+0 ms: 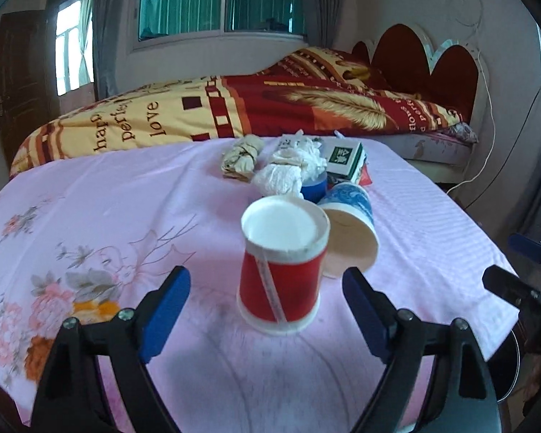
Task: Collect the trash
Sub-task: 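Grasp red-and-white cup with left tool while right tool grasps blue-patterned cup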
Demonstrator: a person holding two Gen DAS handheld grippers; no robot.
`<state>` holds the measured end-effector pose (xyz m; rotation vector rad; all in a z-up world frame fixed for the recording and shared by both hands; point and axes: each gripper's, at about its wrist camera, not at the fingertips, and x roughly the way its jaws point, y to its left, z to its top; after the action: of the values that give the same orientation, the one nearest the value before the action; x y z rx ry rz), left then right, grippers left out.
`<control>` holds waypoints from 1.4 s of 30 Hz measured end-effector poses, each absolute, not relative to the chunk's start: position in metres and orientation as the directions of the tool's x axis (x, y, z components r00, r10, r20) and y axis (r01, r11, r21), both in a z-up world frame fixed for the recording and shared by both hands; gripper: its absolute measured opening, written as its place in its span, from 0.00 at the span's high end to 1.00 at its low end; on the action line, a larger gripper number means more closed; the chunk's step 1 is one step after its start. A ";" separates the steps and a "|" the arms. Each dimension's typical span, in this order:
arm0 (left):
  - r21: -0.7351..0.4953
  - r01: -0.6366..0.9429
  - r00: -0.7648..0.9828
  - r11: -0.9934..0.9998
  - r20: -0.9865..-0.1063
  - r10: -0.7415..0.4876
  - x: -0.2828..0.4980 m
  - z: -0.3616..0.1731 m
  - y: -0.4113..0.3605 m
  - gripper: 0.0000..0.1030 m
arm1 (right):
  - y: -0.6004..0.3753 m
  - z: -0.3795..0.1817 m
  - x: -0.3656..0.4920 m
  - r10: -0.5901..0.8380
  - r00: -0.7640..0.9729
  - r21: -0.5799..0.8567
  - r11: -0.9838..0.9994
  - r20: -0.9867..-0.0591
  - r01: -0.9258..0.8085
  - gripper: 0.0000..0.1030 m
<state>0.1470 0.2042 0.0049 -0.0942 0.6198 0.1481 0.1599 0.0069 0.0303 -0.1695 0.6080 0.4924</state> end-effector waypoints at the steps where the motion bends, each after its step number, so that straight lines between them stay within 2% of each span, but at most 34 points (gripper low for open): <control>1: -0.048 -0.163 0.799 0.985 -0.592 0.103 0.152 0.003 0.205 0.19 | 0.010 0.028 0.165 0.397 0.702 -0.009 0.867 -0.592 -0.498 0.14; 3: -0.072 -0.156 0.795 0.985 -0.601 0.082 0.160 0.001 0.208 0.23 | 0.017 0.025 0.172 0.407 0.685 -0.003 0.859 -0.604 -0.513 0.19; 5: -0.119 -0.123 0.791 0.985 -0.612 0.025 0.165 -0.002 0.213 0.47 | 0.024 0.022 0.179 0.420 0.669 0.004 0.849 -0.613 -0.529 0.21; 7: -0.088 -0.128 0.795 0.988 -0.604 0.049 0.161 0.003 0.213 0.48 | 0.036 0.021 0.183 0.443 0.650 0.020 0.835 -0.618 -0.551 0.22; 13: -0.107 -0.148 0.802 0.983 -0.594 0.056 0.143 0.008 0.231 0.48 | 0.087 0.015 0.196 0.502 0.589 0.043 0.783 -0.633 -0.621 0.23; 16: -0.115 -0.164 0.797 0.980 -0.601 0.063 0.141 0.008 0.238 0.48 | 0.112 0.008 0.211 0.492 0.553 0.058 0.780 -0.673 -0.624 0.28; 18: -0.117 -0.167 0.796 0.979 -0.603 0.064 0.141 0.008 0.240 0.48 | 0.121 0.003 0.222 0.481 0.537 0.064 0.783 -0.692 -0.619 0.41; 19: -0.117 -0.167 0.794 0.979 -0.604 0.064 0.140 0.008 0.240 0.48 | 0.122 0.001 0.225 0.483 0.528 0.076 0.783 -0.698 -0.617 0.45; 21: -0.115 -0.161 0.792 0.980 -0.607 0.059 0.142 0.008 0.239 0.48 | 0.123 -0.002 0.232 0.474 0.525 0.084 0.793 -0.707 -0.604 0.62; 25: -0.112 -0.151 0.794 0.982 -0.606 0.053 0.142 0.008 0.235 0.48 | 0.107 -0.002 0.234 0.470 0.539 0.105 0.813 -0.699 -0.573 0.78; 27: -0.113 -0.144 0.794 0.983 -0.606 0.047 0.144 0.008 0.232 0.48 | 0.096 -0.002 0.233 0.451 0.554 0.096 0.828 -0.700 -0.552 0.95; 42: -0.103 -0.067 0.811 0.992 -0.585 -0.006 0.139 0.020 0.194 0.50 | 0.027 0.020 0.199 0.453 0.642 0.087 0.851 -0.618 -0.517 0.97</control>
<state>0.1388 0.1942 0.0195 -0.1205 0.6248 0.0330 0.1995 0.0270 0.0205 -0.1007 0.6763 0.5540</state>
